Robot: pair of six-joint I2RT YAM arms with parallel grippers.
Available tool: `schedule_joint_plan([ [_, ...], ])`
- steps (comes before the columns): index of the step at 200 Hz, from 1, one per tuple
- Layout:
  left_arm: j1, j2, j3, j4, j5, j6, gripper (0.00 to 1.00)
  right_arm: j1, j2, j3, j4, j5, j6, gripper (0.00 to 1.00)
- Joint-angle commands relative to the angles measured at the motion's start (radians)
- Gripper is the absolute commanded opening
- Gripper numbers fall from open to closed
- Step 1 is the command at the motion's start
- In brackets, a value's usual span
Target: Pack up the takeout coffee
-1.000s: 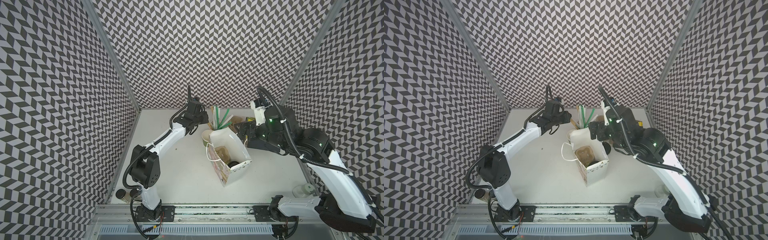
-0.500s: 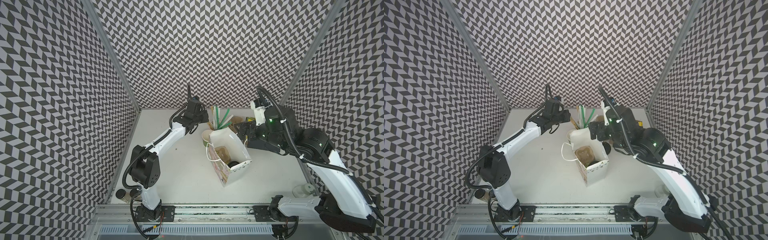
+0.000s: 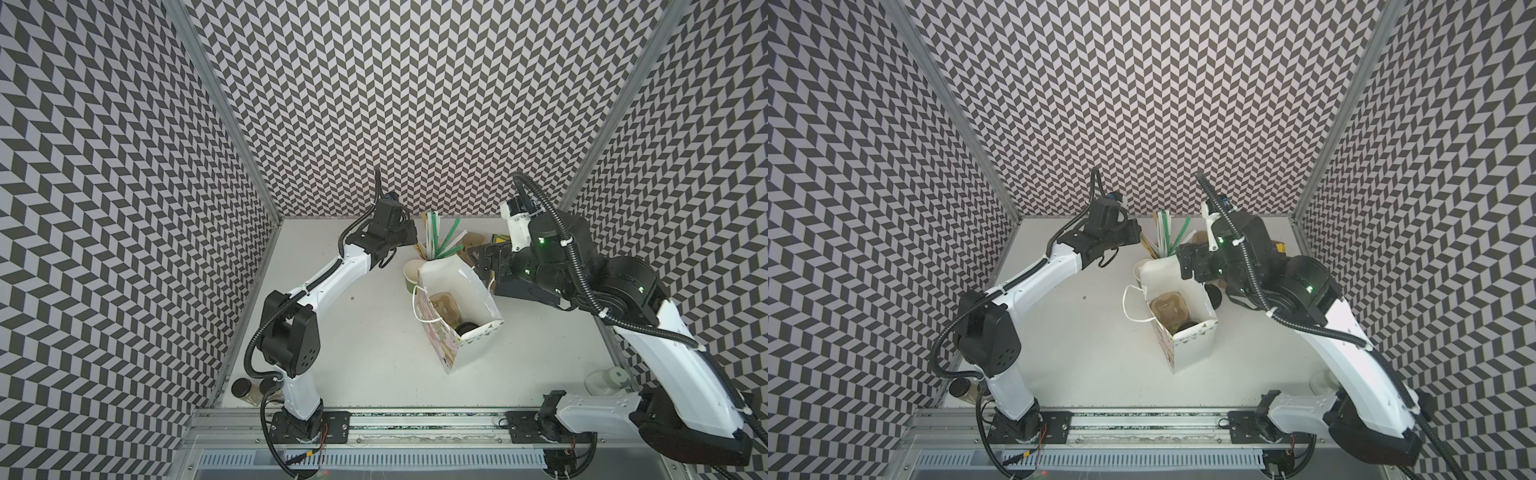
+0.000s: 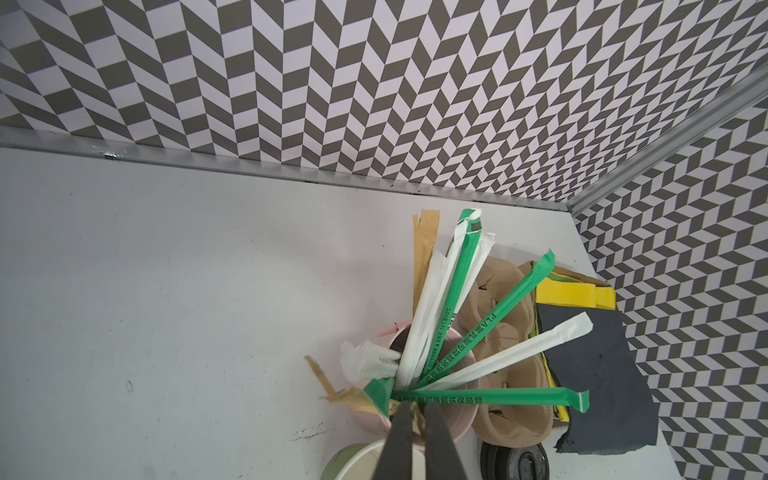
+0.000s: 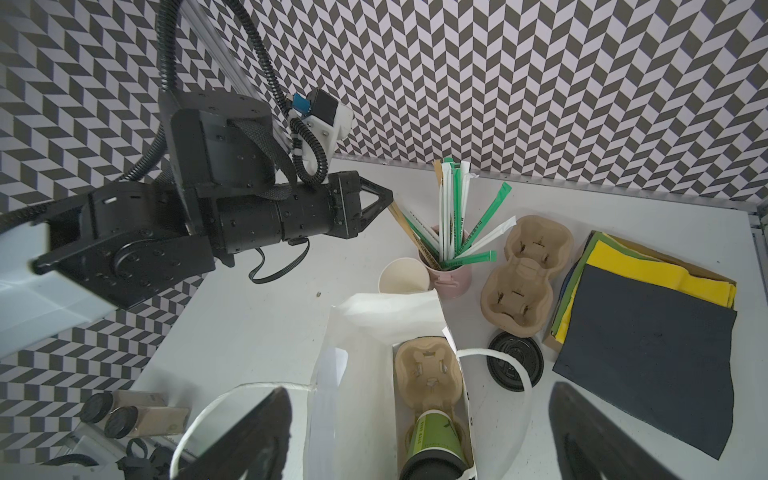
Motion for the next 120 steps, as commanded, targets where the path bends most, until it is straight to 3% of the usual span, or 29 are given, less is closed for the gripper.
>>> schedule_joint_plan([
  [1, -0.009, -0.027, 0.014, 0.014, -0.002, -0.001, 0.14, -0.003, 0.0, -0.002, 0.019, -0.003, -0.012, 0.94],
  [39, -0.008, -0.026, 0.017, 0.014, -0.007, -0.003, 0.09, -0.003, 0.003, 0.005, 0.015, -0.001, -0.012, 0.94],
  [62, -0.01, -0.034, 0.024, 0.017, -0.001, -0.008, 0.0, -0.002, 0.002, 0.006, 0.014, 0.0, -0.012, 0.94],
  [120, -0.019, -0.066, 0.054, 0.021, -0.007, -0.01, 0.0, -0.002, -0.009, -0.005, 0.019, 0.041, 0.0, 0.94],
])
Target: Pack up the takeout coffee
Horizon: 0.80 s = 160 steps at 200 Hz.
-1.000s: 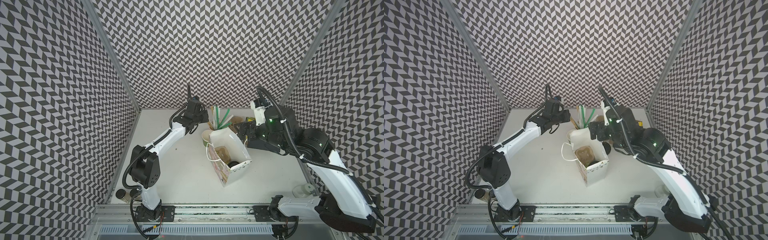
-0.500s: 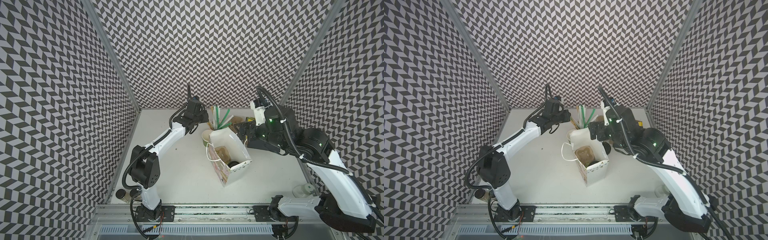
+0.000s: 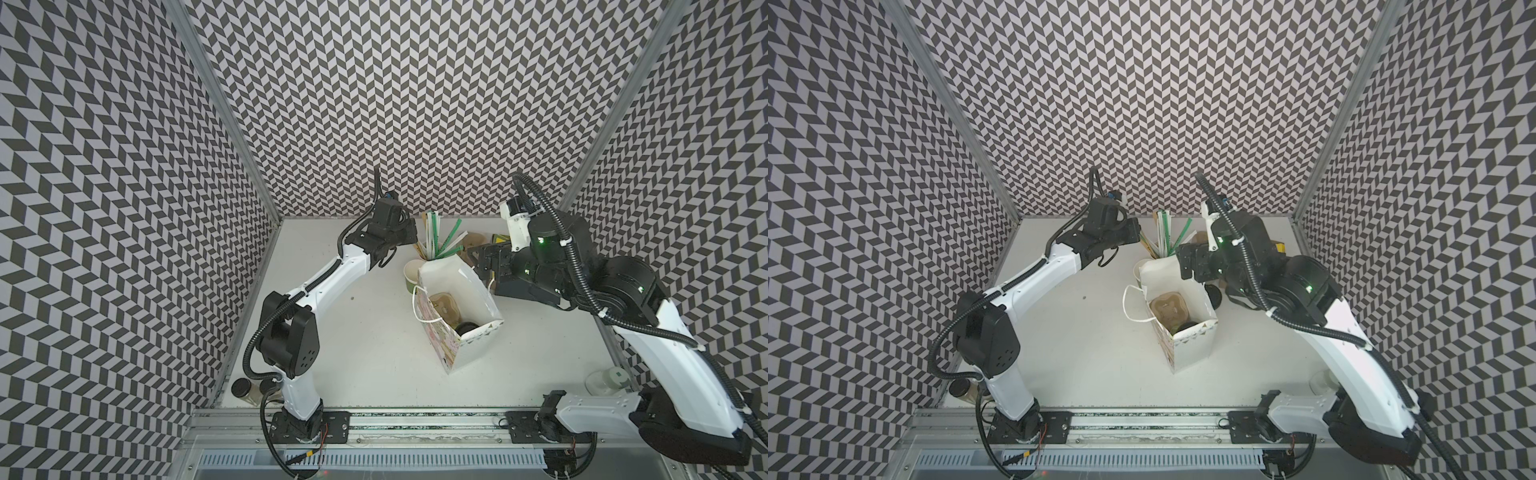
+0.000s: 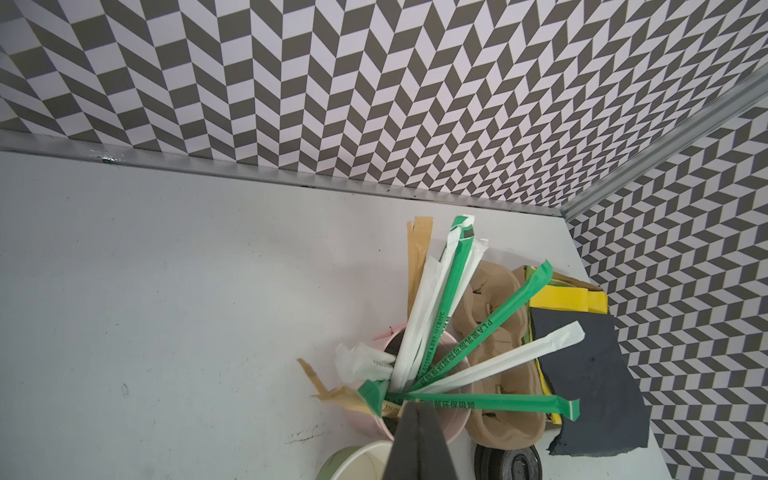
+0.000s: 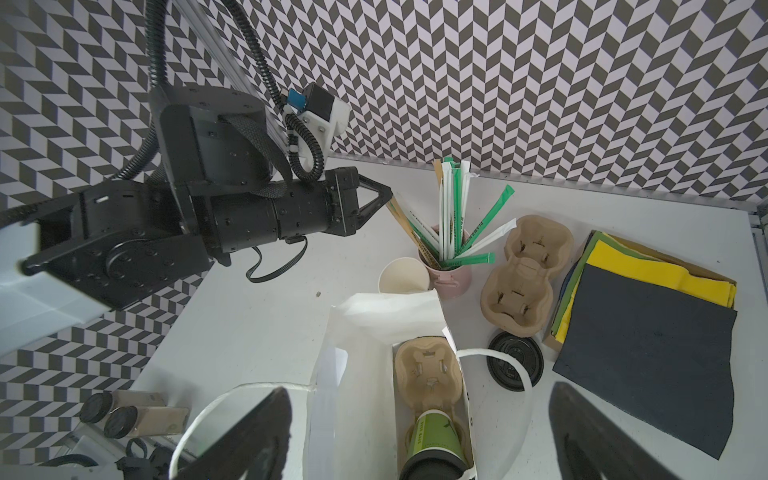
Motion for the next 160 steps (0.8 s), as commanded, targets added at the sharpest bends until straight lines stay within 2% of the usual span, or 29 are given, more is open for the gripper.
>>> schedule_joint_plan([
  [1, -0.016, -0.059, 0.046, 0.013, -0.009, -0.002, 0.0, -0.002, -0.011, -0.005, 0.02, 0.041, 0.0, 0.94],
  [64, -0.019, -0.175, 0.069, 0.023, -0.065, 0.008, 0.0, -0.005, -0.056, -0.083, 0.081, 0.136, 0.036, 0.97],
  [72, -0.019, -0.192, 0.082, 0.018, -0.073, 0.013, 0.0, -0.004, -0.063, -0.082, 0.084, 0.151, 0.041, 1.0],
  [116, -0.031, -0.3, 0.188, -0.054, -0.108, 0.04, 0.0, -0.032, -0.115, -0.115, 0.134, 0.207, 0.044, 0.99],
  [136, -0.078, -0.355, 0.26, -0.106, -0.155, 0.076, 0.0, -0.08, -0.129, -0.153, 0.155, 0.188, 0.045, 0.99],
  [160, -0.182, -0.4, 0.353, -0.194, -0.246, 0.121, 0.0, -0.167, -0.152, -0.208, 0.192, 0.148, 0.061, 0.99],
])
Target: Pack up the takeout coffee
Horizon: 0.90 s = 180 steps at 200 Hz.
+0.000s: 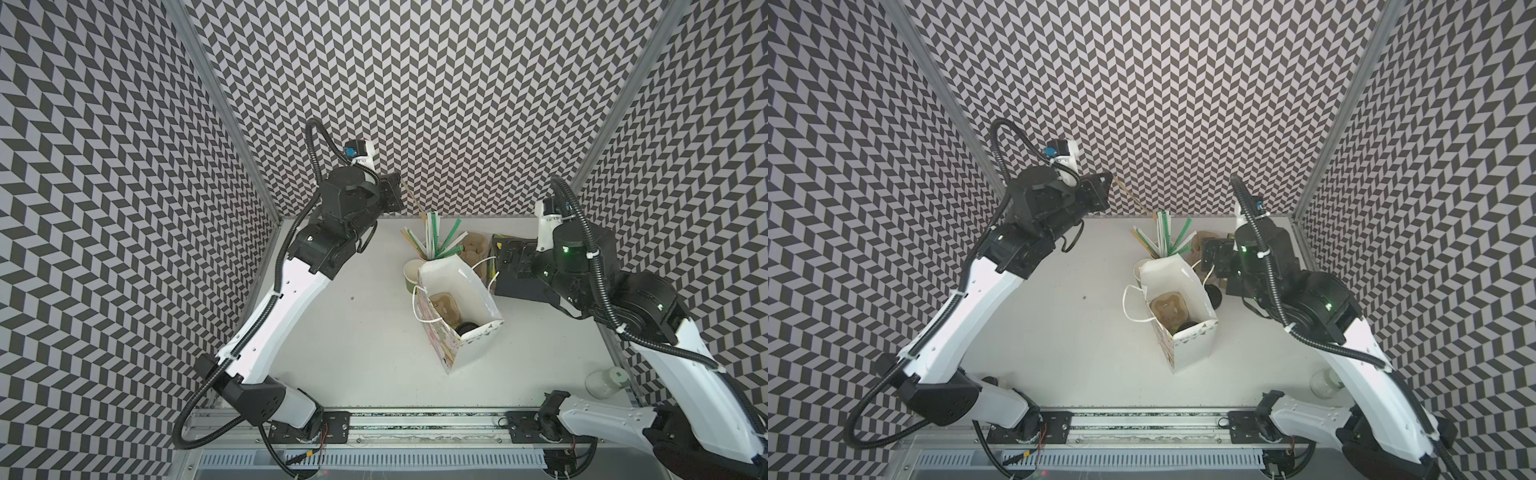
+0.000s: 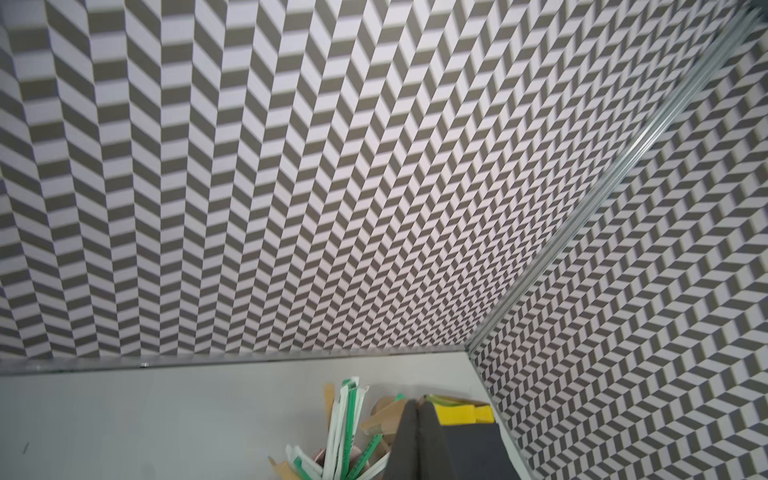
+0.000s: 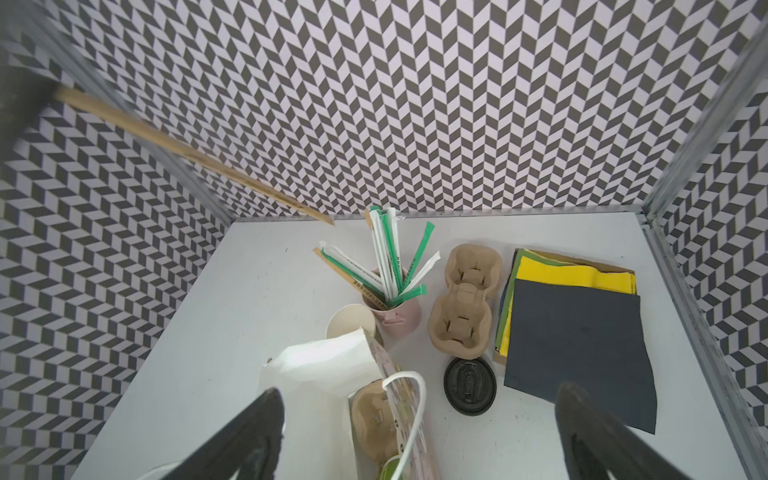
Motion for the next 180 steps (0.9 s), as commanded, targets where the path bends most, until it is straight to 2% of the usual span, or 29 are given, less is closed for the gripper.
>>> schedule_joint_plan([
  [1, -0.093, -0.063, 0.094, -0.103, -0.109, 0.067, 0.0, -0.071, -0.02, -0.048, 0.082, -0.015, 0.025, 0.99],
  [52, -0.393, -0.142, 0.167, -0.228, -0.318, 0.101, 0.0, -0.204, -0.072, -0.13, 0.15, 0.002, 0.071, 0.99],
  [78, -0.538, -0.154, 0.185, -0.289, -0.417, 0.094, 0.0, -0.243, -0.079, -0.149, 0.158, 0.018, 0.1, 0.99],
  [102, -0.65, -0.149, 0.189, -0.347, -0.475, 0.079, 0.0, -0.268, -0.086, -0.178, 0.183, -0.001, 0.113, 0.99],
  [121, -0.743, -0.143, 0.187, -0.398, -0.566, 0.047, 0.0, -0.287, -0.088, -0.197, 0.194, -0.019, 0.121, 0.99],
  [140, -0.799, -0.148, 0.166, -0.43, -0.606, 0.02, 0.0, -0.297, -0.089, -0.21, 0.204, -0.026, 0.125, 0.99],
  [180, -0.86, -0.159, 0.089, -0.468, -0.629, -0.044, 0.0, -0.313, -0.092, -0.214, 0.206, -0.03, 0.131, 0.99],
])
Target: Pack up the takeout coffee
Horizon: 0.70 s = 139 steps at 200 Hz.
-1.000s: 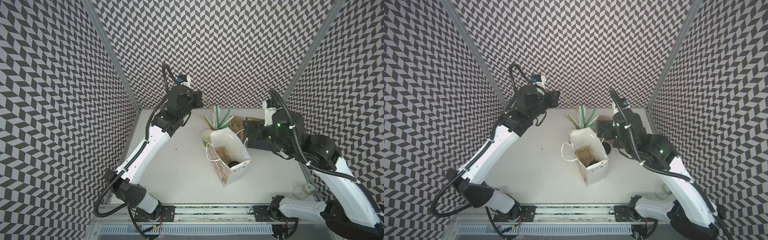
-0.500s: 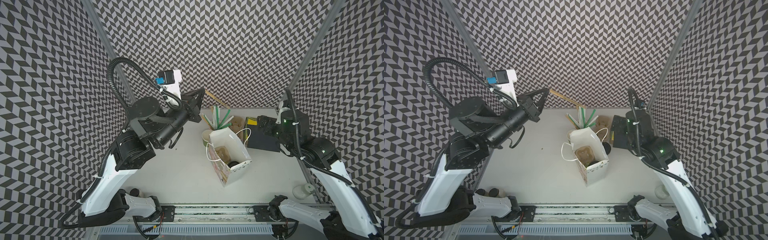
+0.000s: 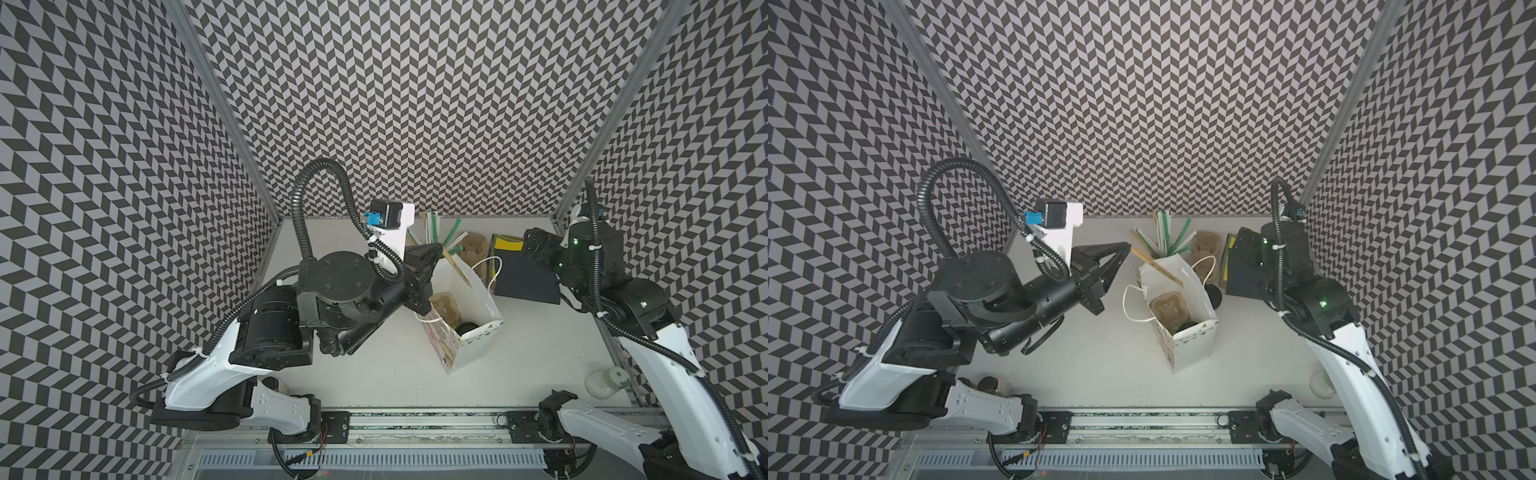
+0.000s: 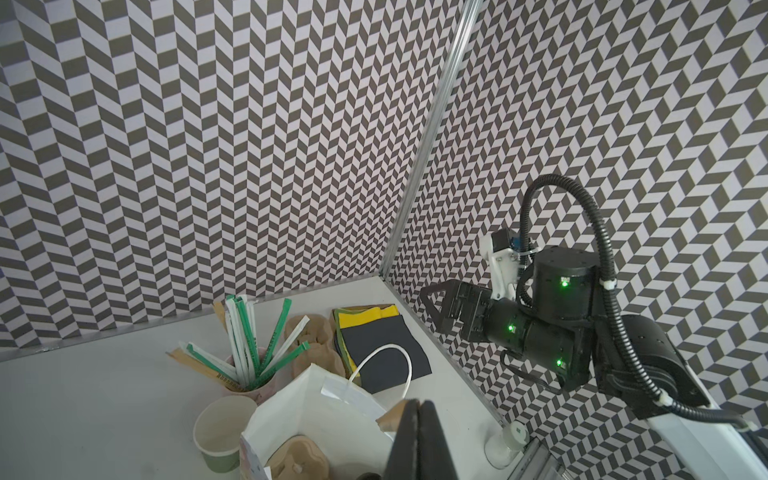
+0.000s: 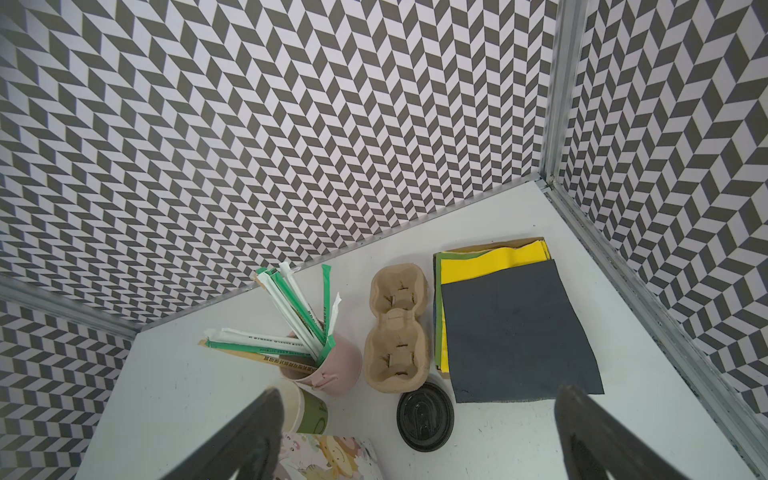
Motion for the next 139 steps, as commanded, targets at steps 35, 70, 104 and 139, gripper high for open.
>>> schedule_joint_plan([
  [35, -0.031, -0.043, -0.151, -0.033, -0.061, -0.1, 0.0, -0.019, -0.022, -0.028, 0.077, -0.035, 0.019, 0.99],
  [70, -0.03, -0.073, -0.28, 0.037, -0.082, -0.11, 0.0, -0.038, -0.016, -0.052, 0.095, -0.099, 0.02, 0.99],
  [104, 0.003, -0.101, -0.429, 0.179, -0.072, -0.079, 0.0, -0.065, 0.017, -0.079, 0.083, -0.112, 0.03, 0.99],
  [139, 0.165, -0.113, -0.584, 0.322, 0.147, -0.049, 0.0, -0.178, 0.14, -0.096, 0.038, -0.112, 0.073, 1.0],
])
